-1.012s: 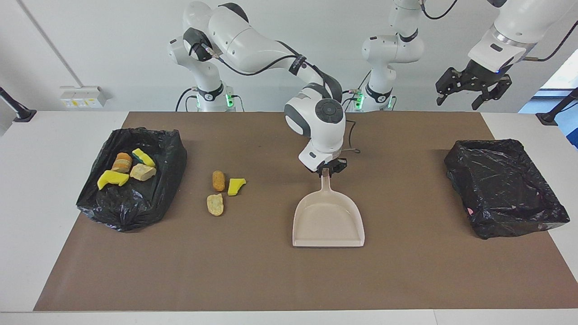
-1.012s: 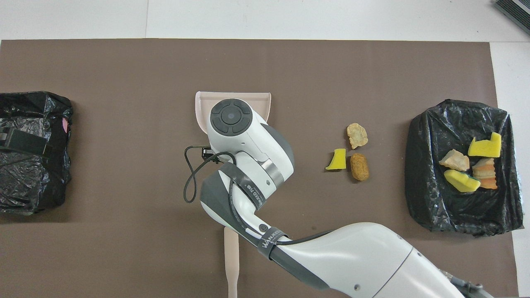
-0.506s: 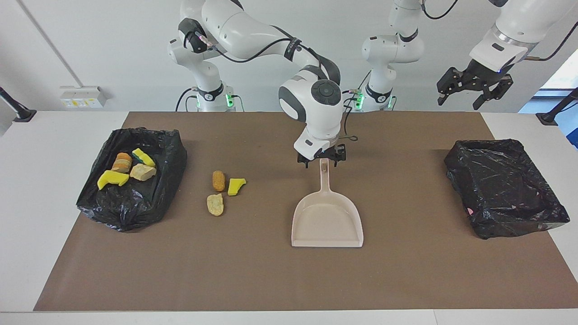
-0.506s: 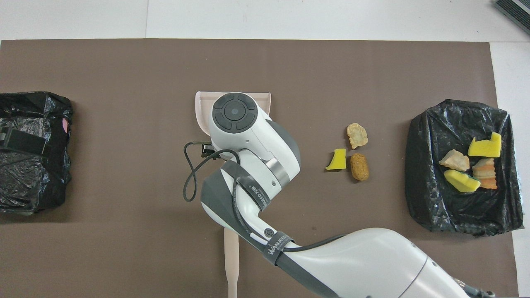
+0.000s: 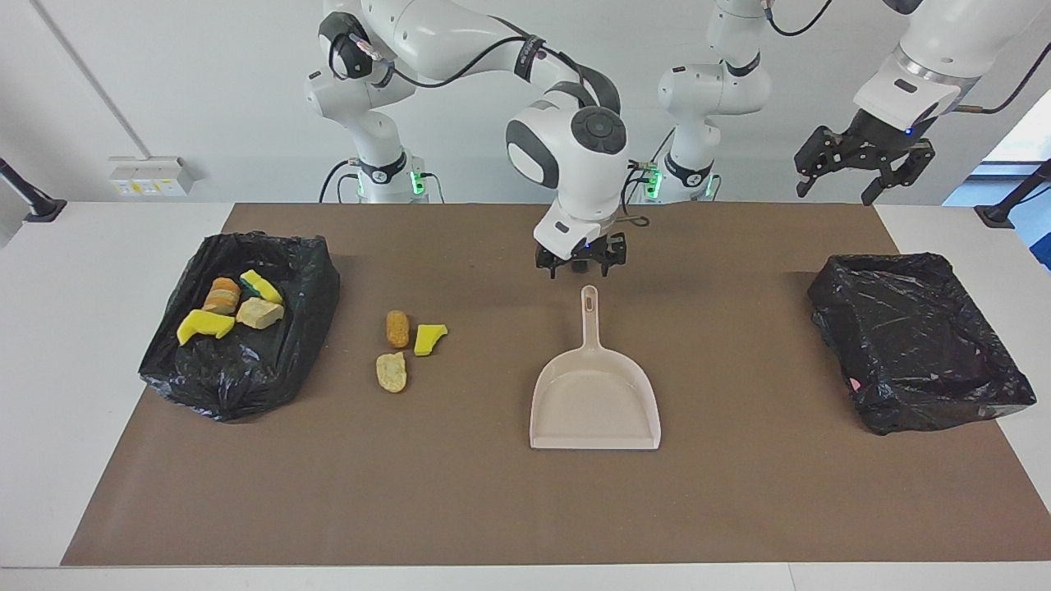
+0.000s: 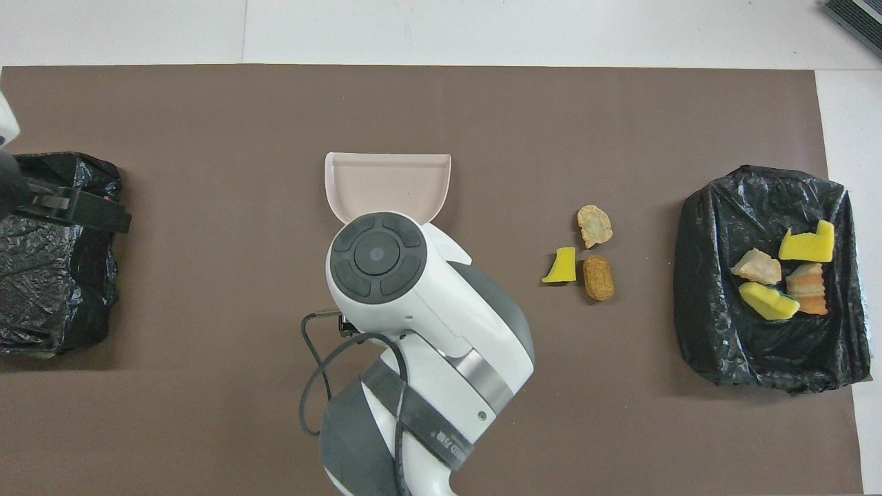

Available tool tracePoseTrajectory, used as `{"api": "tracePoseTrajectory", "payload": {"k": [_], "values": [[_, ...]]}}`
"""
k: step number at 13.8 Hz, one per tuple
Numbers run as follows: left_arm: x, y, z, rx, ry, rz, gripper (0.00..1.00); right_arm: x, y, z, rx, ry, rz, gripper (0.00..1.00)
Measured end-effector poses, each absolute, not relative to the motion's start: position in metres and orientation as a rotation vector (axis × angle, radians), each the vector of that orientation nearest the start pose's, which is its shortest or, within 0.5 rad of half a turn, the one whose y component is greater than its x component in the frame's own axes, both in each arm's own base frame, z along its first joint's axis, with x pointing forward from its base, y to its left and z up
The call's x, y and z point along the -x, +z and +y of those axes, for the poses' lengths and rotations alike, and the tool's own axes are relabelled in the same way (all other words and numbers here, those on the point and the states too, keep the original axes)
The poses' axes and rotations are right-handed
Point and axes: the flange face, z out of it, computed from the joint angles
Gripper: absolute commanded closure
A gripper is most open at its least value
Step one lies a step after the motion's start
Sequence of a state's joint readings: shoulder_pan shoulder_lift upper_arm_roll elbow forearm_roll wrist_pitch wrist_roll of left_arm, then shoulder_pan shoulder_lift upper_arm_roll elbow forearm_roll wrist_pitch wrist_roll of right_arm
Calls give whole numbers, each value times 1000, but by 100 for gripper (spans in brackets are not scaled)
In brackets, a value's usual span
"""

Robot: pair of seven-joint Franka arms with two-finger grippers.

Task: Sweep and dump trash in bin
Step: 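Set the dustpan down and release it with the right gripper, then grasp the dustpan handle with the left gripper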

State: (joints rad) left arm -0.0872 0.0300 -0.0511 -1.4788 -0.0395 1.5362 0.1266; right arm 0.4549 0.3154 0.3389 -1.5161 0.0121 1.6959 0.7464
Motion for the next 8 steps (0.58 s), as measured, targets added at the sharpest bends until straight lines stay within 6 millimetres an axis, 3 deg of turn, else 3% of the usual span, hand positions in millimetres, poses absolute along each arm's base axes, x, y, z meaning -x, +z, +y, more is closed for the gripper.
{"api": "tracePoseTrajectory", "payload": {"k": [4, 8], "values": [[-572, 592, -137, 3121, 16, 563, 0, -396, 472, 446, 3128, 384, -101, 0], [-583, 543, -193, 3102, 28, 509, 0, -336, 451, 448, 3089, 428, -54, 0]]}}
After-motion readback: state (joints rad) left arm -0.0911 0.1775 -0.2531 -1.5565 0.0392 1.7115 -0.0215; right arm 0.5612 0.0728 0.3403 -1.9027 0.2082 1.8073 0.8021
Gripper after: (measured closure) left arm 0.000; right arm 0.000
